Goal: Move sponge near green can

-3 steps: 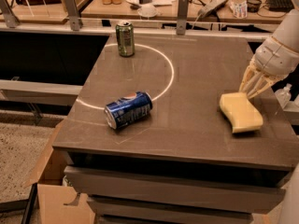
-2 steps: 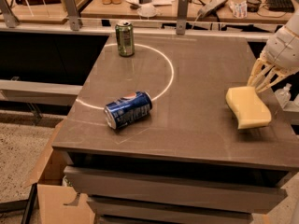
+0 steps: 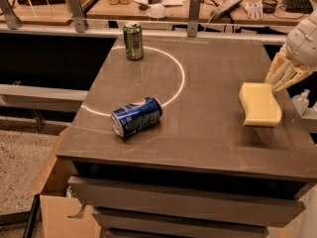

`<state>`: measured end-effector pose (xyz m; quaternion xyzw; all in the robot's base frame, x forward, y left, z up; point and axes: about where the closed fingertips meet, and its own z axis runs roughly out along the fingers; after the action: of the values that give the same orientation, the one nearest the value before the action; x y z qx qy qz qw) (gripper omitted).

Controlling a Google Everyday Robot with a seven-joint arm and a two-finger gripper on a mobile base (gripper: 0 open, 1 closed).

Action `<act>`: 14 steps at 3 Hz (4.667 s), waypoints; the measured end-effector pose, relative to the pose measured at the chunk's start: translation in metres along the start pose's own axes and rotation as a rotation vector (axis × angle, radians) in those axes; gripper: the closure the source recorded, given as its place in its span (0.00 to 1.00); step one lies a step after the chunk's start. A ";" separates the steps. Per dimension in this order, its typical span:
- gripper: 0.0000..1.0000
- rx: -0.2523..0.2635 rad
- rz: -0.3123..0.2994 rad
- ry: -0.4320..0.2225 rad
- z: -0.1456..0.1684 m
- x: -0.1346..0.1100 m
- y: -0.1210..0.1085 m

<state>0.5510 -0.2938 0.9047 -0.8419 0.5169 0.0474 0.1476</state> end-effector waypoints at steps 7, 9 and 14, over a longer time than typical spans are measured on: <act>1.00 0.346 0.785 -0.128 0.058 -0.002 -0.218; 1.00 0.381 0.808 -0.258 0.086 -0.050 -0.294; 0.00 0.364 0.832 -0.206 0.115 -0.033 -0.297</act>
Offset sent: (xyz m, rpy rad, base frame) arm -0.0028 -0.0159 -0.0142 0.2077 0.2291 -0.6234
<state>0.8066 -0.1058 0.8627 -0.5145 0.7931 0.0942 0.3121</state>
